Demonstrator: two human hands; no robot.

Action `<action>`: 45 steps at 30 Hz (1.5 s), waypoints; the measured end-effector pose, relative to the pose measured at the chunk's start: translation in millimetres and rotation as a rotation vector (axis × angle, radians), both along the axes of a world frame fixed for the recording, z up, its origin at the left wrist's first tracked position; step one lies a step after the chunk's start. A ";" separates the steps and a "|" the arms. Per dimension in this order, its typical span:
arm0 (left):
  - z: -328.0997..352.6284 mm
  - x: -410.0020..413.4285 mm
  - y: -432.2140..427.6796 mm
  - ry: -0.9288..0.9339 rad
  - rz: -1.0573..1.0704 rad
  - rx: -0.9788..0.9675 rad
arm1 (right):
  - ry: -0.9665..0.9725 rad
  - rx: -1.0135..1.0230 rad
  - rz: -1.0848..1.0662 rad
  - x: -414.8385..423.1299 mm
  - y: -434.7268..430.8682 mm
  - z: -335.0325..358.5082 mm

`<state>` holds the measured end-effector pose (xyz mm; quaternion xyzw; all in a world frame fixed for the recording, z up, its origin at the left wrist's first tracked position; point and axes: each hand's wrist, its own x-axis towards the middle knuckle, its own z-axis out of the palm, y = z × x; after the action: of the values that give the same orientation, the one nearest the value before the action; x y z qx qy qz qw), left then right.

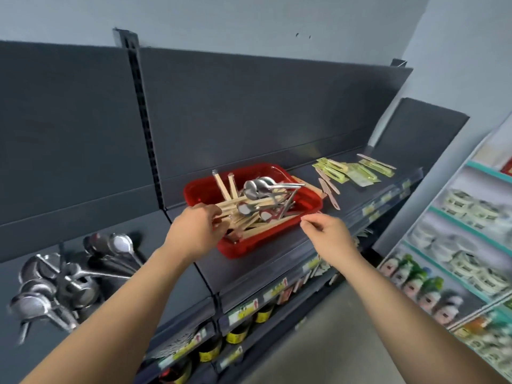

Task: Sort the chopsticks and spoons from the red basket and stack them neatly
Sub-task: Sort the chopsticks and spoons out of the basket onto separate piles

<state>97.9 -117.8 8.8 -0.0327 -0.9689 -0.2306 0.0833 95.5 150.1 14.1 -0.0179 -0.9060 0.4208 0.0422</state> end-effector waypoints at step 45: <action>-24.3 -198.1 77.5 -0.235 0.462 0.286 | -0.079 0.536 0.497 -275.7 12.0 -34.2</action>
<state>-100.2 -40.3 -15.5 0.2278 -0.9114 -0.3419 0.0244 -180.2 162.1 -20.1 0.1983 -0.9617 0.1646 -0.0932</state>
